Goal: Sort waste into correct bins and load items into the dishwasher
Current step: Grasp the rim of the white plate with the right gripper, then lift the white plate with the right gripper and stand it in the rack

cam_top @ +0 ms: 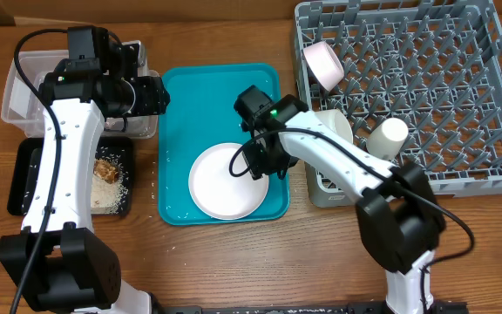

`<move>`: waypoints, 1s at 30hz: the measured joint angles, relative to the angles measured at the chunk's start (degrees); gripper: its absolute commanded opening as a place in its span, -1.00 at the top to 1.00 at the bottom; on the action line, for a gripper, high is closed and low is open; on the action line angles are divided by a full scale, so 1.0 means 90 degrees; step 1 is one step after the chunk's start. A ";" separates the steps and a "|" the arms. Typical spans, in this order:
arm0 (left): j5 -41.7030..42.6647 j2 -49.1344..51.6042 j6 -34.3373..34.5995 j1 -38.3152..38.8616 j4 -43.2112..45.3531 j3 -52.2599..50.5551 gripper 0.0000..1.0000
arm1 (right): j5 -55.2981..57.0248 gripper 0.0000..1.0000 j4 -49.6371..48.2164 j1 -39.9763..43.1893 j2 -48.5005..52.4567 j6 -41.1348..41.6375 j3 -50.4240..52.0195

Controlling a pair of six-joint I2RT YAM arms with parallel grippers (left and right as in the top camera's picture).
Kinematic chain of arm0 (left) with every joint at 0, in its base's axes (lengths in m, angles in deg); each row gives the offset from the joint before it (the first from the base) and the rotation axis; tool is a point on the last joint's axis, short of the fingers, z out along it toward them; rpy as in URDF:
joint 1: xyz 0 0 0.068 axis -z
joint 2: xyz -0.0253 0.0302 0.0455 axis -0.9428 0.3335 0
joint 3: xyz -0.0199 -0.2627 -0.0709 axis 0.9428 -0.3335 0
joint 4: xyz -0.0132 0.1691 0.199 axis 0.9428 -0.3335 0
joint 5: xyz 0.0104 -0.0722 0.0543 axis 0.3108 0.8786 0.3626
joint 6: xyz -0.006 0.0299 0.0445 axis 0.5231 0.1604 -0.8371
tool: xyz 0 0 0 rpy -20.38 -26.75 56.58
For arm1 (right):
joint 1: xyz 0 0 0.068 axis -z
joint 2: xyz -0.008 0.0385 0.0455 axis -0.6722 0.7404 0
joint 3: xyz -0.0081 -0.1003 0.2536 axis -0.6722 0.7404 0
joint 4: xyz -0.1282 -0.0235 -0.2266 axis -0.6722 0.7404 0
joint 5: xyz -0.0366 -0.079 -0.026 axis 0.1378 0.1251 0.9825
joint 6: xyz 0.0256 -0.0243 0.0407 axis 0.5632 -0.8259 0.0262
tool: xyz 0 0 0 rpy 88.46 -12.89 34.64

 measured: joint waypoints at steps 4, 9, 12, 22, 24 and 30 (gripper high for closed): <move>-0.0019 0.0000 0.0000 0.0000 -0.0002 0.0000 -0.32 | 0.0056 0.04 -0.0138 0.0007 0.0432 -0.0058 0.0000; -0.0019 0.0000 0.0000 0.0000 -0.0027 0.0000 -0.39 | 0.0017 0.60 -0.0138 0.0024 0.0646 -0.0170 0.0002; -0.0022 0.0000 0.0000 0.0000 -0.0024 0.0000 -0.52 | -0.0114 0.66 -0.0051 0.0085 0.0651 -0.0308 0.0002; -0.0022 0.0000 -0.0017 0.0000 -0.0049 0.0000 -0.73 | -0.0551 0.92 0.0221 0.0180 0.0661 -0.0568 -0.0017; -0.0022 0.0000 -0.0017 0.0000 -0.0049 0.0000 -0.74 | -0.0539 0.92 0.0350 0.0185 0.0670 -0.0549 -0.0097; -0.0024 0.0000 -0.0027 0.0000 -0.0053 0.0000 -1.00 | -0.0066 0.93 0.1163 0.0274 0.0670 -0.0500 -0.1280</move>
